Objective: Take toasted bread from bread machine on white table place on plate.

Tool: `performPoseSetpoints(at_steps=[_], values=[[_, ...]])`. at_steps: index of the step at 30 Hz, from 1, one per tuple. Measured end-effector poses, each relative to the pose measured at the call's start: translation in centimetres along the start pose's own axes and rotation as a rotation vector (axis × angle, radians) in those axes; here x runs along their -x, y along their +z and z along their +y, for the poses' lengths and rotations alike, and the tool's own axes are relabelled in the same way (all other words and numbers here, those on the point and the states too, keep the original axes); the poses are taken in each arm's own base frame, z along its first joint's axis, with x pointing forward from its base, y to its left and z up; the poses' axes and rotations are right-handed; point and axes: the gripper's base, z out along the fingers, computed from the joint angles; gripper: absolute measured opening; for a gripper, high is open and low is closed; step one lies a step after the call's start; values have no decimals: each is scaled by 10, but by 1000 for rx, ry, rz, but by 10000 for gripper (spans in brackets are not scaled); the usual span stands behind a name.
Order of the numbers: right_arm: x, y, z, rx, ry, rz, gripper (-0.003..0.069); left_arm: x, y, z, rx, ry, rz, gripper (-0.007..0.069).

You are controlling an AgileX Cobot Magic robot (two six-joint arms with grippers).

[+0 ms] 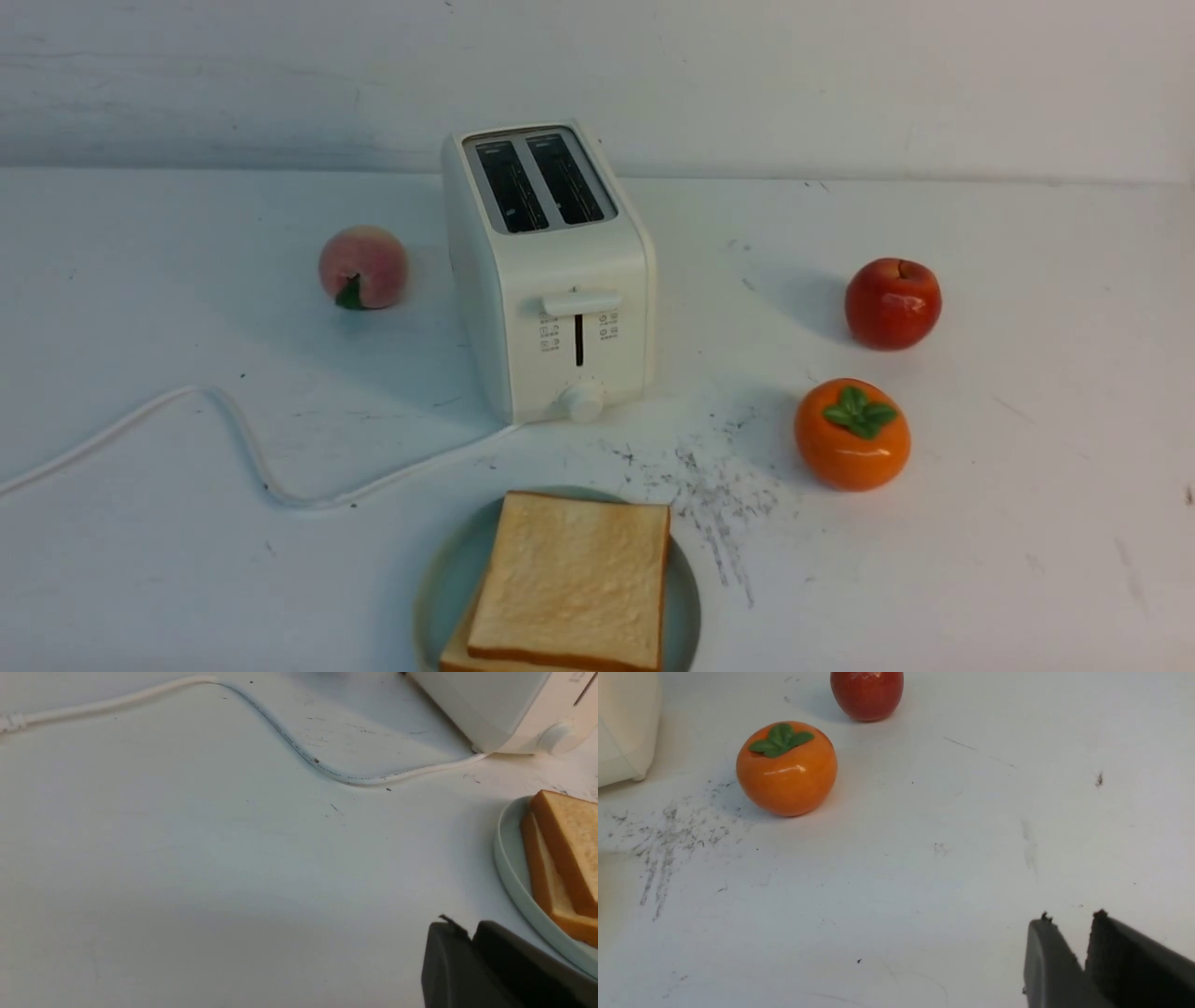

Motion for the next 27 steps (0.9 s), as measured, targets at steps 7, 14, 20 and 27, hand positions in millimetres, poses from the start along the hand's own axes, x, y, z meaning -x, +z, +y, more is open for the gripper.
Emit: performPoseSetpoints(at_steps=[7, 14, 20, 27], values=[[0, 0, 0, 0, 0, 0, 148, 1, 0, 1, 26, -9, -13, 71], [0, 0, 0, 0, 0, 0, 150, 2, 0, 4, 72, 9, -28, 74], [0, 0, 0, 0, 0, 0, 153, 1, 0, 2, 20, 29, -11, 81], [0, 0, 0, 0, 0, 0, 161, 1, 0, 1, 19, 29, -11, 89]])
